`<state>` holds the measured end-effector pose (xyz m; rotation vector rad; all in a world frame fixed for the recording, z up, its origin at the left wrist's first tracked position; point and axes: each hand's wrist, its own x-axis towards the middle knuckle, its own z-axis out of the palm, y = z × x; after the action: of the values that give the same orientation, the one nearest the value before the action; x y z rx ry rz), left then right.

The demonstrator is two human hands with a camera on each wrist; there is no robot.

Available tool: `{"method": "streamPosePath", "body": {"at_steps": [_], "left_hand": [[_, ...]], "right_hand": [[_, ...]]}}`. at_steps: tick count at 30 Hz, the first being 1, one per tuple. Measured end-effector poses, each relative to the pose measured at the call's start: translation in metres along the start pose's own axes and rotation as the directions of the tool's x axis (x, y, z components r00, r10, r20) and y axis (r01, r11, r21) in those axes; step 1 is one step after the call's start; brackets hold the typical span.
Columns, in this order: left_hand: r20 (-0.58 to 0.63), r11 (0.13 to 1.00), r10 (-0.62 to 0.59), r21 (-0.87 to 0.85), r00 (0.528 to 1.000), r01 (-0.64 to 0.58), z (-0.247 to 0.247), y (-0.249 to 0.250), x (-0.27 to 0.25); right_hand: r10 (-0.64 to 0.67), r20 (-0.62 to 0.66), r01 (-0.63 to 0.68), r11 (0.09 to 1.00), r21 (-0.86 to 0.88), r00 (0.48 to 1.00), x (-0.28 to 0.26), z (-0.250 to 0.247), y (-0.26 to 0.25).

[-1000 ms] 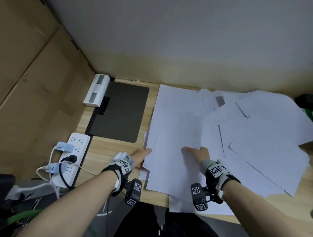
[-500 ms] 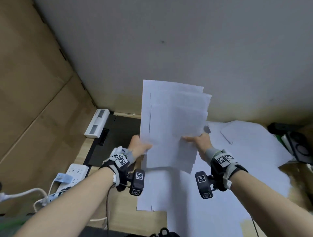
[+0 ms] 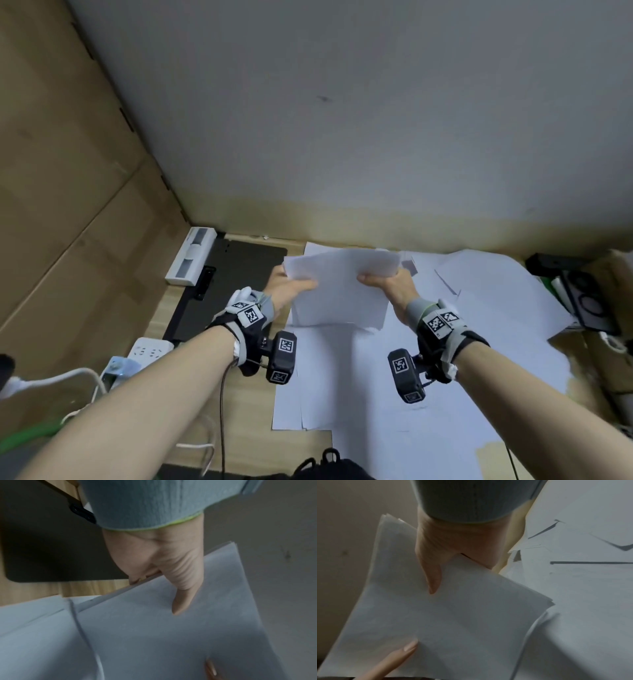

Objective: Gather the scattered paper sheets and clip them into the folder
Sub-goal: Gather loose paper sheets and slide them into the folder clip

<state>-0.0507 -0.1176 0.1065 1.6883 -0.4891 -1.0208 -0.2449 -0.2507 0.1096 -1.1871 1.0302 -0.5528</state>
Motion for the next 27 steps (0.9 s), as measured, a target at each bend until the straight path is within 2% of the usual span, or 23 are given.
{"method": "streamPosePath", "body": {"at_steps": [4, 8, 10, 12, 16, 19, 21, 22, 24, 25, 27], "left_hand": [[0.003, 0.998, 0.052, -0.047, 0.999, -0.052, 0.000, 0.016, 0.005], [-0.035, 0.998, 0.029, 0.064, 0.999, -0.026, -0.003, -0.005, 0.006], [-0.069, 0.995, 0.019, 0.095, 0.997, -0.012, 0.001, -0.012, 0.007], [-0.083, 0.997, -0.005, 0.074, 0.997, 0.012, 0.003, -0.010, 0.011], [-0.058, 0.998, -0.049, 0.028, 0.997, 0.051, 0.000, -0.009, 0.024], [-0.035, 0.997, -0.068, 0.037, 0.997, 0.069, -0.002, -0.029, 0.030], [-0.013, 0.994, -0.092, 0.057, 0.996, 0.093, -0.003, -0.043, 0.037], [0.005, 0.990, -0.106, 0.096, 0.994, 0.105, -0.005, -0.050, 0.045], [0.037, 0.950, -0.147, 0.283, 0.988, 0.130, -0.015, -0.066, 0.063], [0.029, 0.901, -0.160, 0.413, 0.987, 0.133, -0.021, -0.076, 0.071], [-0.027, 0.722, -0.203, 0.671, 0.979, 0.168, -0.036, -0.099, 0.082]], "right_hand": [[-0.060, 0.003, 0.060, 0.996, 0.070, 0.998, 0.010, -0.004, -0.009], [0.062, 0.086, -0.055, 0.996, -0.072, 0.994, 0.014, -0.002, 0.029], [0.083, 0.046, -0.077, 0.991, -0.109, 0.996, 0.016, 0.002, 0.040], [0.068, 0.004, -0.067, 0.996, -0.062, 0.998, 0.021, 0.006, 0.038], [0.066, 0.009, -0.065, 0.997, -0.050, 0.998, 0.034, 0.004, 0.042], [0.114, 0.022, -0.110, 0.985, -0.134, 0.993, 0.038, 0.007, 0.062], [0.116, -0.002, -0.115, 0.985, -0.130, 0.993, 0.045, 0.010, 0.069], [0.115, -0.022, -0.117, 0.987, -0.114, 0.993, 0.049, 0.012, 0.069], [0.114, -0.107, -0.123, 0.989, -0.082, 0.988, 0.063, 0.012, 0.071], [0.111, -0.149, -0.123, 0.989, -0.076, 0.983, 0.067, 0.011, 0.071], [0.128, -0.198, -0.149, 0.984, -0.093, 0.972, 0.073, 0.008, 0.075]]}}
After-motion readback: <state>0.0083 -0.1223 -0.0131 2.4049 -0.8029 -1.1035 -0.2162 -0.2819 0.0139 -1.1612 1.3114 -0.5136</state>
